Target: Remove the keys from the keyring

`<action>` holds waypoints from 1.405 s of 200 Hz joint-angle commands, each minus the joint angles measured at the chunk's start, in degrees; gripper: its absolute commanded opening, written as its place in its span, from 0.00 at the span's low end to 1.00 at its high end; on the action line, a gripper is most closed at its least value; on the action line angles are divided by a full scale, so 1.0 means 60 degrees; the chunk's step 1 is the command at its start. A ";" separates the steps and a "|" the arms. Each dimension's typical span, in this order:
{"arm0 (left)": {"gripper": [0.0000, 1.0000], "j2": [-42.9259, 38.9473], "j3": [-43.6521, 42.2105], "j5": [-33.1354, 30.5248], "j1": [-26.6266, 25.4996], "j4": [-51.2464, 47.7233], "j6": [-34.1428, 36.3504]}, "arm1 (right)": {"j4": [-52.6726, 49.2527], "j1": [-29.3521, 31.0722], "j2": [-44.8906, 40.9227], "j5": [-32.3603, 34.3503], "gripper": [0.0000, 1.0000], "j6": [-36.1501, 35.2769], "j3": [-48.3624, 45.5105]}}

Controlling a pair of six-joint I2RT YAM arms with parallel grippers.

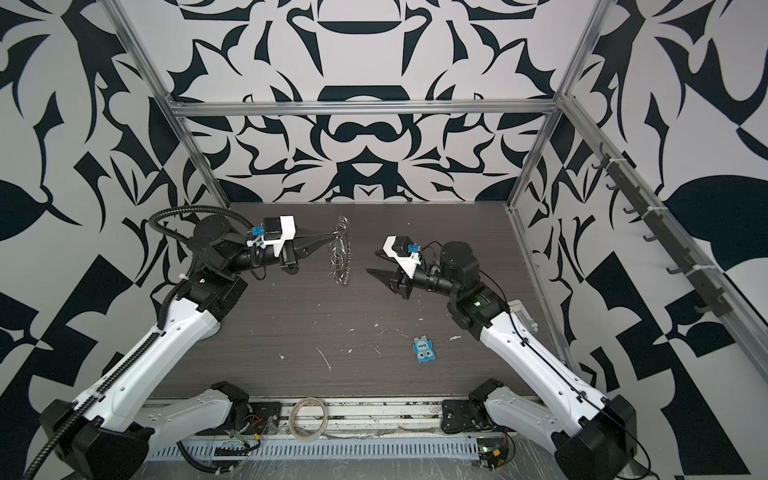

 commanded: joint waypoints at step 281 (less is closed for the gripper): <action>0.00 -0.0310 -0.0519 -0.0214 -0.0066 -0.0152 -0.0221 | 0.2740 0.1695 0.1815 0.1018 0.27 0.0028 0.1185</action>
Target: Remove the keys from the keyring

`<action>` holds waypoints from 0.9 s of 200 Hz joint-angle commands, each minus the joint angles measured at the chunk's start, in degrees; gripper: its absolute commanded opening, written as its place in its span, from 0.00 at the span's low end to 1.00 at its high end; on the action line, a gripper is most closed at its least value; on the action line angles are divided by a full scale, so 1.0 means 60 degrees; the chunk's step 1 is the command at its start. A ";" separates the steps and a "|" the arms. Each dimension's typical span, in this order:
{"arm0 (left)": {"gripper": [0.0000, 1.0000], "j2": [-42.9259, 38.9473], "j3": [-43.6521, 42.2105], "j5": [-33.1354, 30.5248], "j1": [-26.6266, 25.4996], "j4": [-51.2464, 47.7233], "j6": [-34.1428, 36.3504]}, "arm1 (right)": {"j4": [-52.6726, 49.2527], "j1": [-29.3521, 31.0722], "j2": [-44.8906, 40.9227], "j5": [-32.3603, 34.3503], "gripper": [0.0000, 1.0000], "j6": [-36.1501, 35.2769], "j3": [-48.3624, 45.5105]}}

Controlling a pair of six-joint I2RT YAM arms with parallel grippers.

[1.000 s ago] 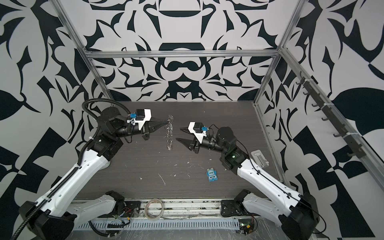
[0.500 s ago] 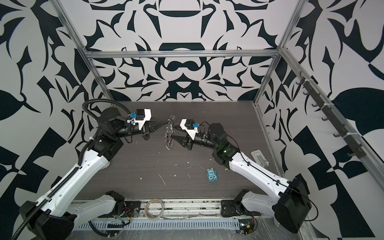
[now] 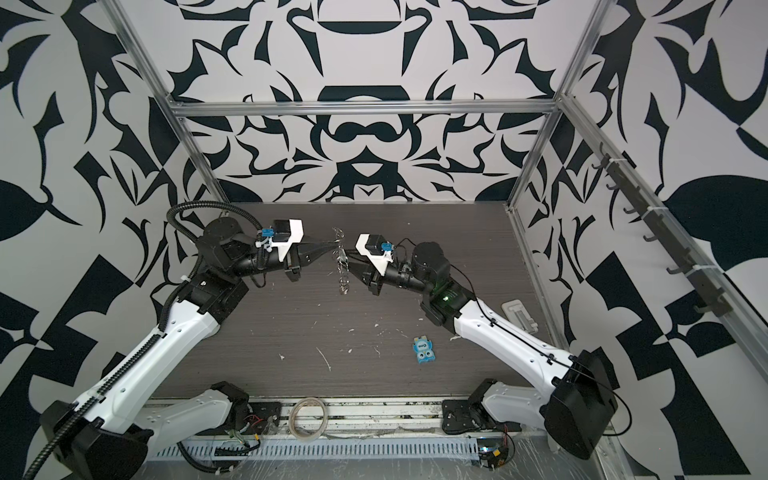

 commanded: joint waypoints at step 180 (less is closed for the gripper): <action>0.00 -0.0529 -0.1576 -0.2963 -0.0434 0.1679 -0.0233 | -0.4856 0.0508 -0.0759 0.1486 0.00 -0.2715 0.1743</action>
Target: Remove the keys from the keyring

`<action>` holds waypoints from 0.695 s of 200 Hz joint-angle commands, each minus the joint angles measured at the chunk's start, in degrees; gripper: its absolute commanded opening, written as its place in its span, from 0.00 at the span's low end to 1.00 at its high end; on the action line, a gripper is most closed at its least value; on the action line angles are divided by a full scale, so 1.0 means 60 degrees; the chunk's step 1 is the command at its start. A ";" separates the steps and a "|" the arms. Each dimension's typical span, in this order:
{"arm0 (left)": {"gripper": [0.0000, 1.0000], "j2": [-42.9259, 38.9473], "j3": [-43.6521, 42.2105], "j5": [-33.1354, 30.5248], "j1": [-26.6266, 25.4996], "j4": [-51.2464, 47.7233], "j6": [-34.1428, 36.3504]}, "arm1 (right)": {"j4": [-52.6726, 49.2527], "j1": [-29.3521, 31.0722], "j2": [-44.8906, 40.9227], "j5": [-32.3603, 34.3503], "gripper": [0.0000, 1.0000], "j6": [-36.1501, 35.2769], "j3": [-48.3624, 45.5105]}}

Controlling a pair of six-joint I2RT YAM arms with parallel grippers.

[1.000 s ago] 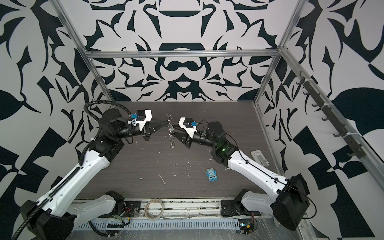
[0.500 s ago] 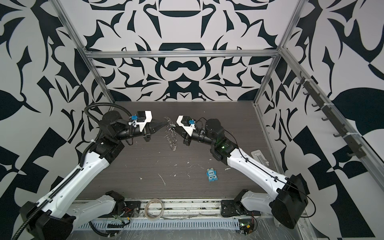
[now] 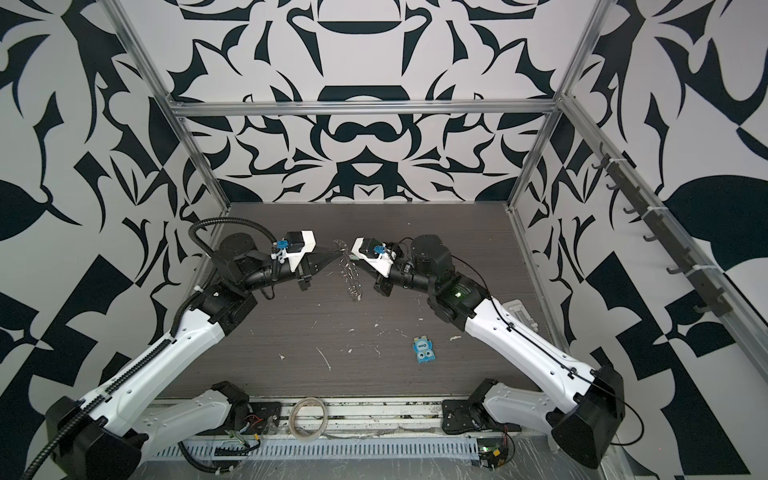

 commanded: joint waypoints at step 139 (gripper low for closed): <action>0.00 -0.0547 -0.1133 -0.1512 0.0008 0.3543 -0.0905 | 0.1093 0.0496 -0.0112 -0.1412 0.00 0.1298 -0.0001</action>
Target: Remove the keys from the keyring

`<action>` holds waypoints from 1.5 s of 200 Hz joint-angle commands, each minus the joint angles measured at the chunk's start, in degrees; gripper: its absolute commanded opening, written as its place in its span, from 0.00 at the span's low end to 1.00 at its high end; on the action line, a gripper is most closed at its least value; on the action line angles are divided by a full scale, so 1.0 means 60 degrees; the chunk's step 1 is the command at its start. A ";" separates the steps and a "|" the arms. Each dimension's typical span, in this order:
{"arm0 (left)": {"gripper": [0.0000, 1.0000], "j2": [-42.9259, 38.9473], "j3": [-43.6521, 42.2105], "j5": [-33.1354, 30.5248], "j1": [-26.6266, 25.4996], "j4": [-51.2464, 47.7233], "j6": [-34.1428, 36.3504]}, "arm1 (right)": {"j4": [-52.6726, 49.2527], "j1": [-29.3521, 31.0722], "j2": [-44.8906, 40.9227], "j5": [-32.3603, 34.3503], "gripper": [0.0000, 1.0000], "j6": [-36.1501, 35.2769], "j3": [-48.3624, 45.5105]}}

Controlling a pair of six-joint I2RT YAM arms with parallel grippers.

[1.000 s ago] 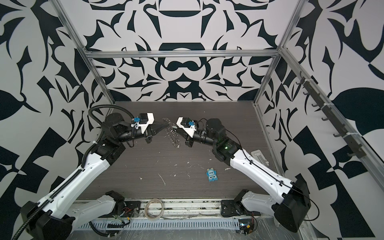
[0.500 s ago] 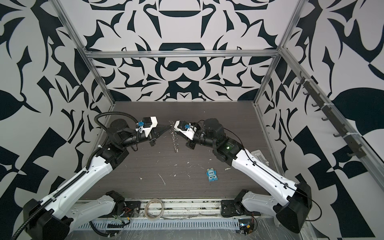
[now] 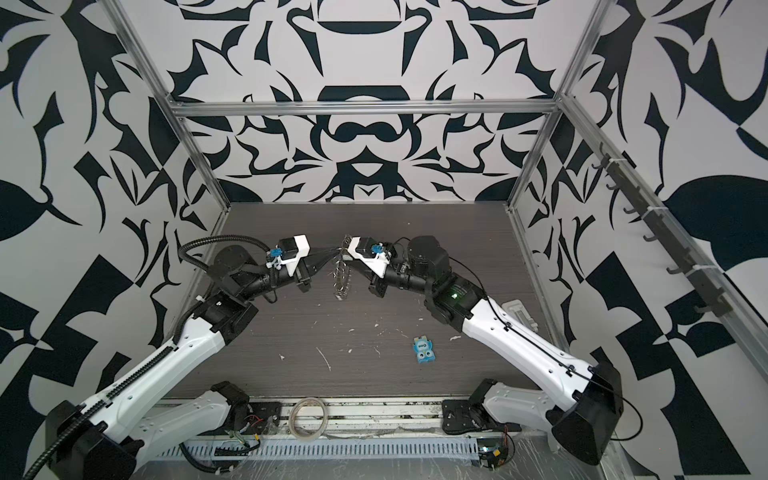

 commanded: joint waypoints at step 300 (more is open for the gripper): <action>0.00 0.0387 -0.1079 -0.0614 -0.0069 0.3704 -0.0810 | -0.2613 0.0770 0.0196 -0.0873 0.00 -0.0828 0.1812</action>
